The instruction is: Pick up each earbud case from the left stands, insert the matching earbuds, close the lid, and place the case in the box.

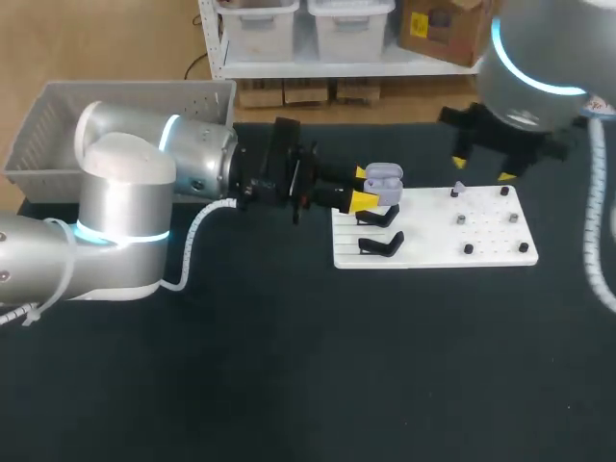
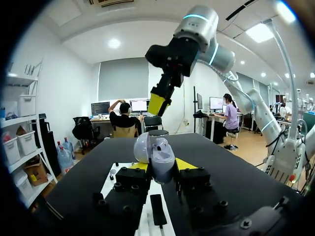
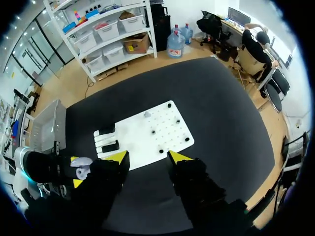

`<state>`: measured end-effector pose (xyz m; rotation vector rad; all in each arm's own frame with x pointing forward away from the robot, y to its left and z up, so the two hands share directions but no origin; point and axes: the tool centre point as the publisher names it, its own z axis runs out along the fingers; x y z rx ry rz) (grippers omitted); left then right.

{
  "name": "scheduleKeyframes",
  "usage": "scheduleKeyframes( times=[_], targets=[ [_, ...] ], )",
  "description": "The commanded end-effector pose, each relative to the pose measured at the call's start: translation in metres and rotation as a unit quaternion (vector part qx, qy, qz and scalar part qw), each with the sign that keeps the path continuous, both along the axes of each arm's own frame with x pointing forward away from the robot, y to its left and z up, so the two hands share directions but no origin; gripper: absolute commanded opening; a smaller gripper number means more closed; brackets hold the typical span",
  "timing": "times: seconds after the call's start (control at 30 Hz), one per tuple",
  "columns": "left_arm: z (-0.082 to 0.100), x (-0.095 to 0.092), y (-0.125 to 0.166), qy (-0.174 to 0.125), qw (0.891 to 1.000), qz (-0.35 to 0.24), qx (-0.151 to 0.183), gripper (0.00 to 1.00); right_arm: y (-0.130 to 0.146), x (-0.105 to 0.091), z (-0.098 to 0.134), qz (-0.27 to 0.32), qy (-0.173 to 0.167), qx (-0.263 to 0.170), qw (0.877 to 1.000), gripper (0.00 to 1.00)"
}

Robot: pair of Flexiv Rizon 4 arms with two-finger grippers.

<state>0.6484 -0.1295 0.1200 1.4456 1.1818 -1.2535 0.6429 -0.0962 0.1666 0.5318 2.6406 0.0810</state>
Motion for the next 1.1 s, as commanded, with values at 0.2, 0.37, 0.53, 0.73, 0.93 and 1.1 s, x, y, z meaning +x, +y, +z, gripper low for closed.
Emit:
scheduleKeyframes(
  times=[0.2,0.37,0.53,0.73,0.93,1.1],
  targets=[
    [-0.001,0.001,0.000,0.000,1.000,-0.001,0.000,0.00,-0.008,0.040,-0.046,0.062,0.006,0.057,0.996,0.47],
    [-0.001,0.001,0.000,0.000,1.000,-0.001,0.000,0.00,-0.004,0.058,-0.071,0.084,0.019,0.049,0.995,0.48],
    [-0.001,0.001,0.000,0.000,1.000,-0.001,0.000,0.00,-0.007,0.071,-0.095,0.095,0.035,0.040,0.994,0.47],
    [-0.001,0.001,0.000,0.000,1.000,-0.001,0.000,0.00,-0.012,0.083,-0.117,0.098,0.052,0.047,0.993,0.50],
    [-0.001,0.001,0.000,0.000,1.000,-0.001,0.000,0.00,-0.015,0.094,-0.128,0.101,0.054,0.055,0.992,0.48],
    [-0.001,0.001,0.000,0.000,1.000,-0.001,0.000,0.00,-0.016,0.097,-0.133,0.107,0.055,0.057,0.991,0.48]
  ],
)
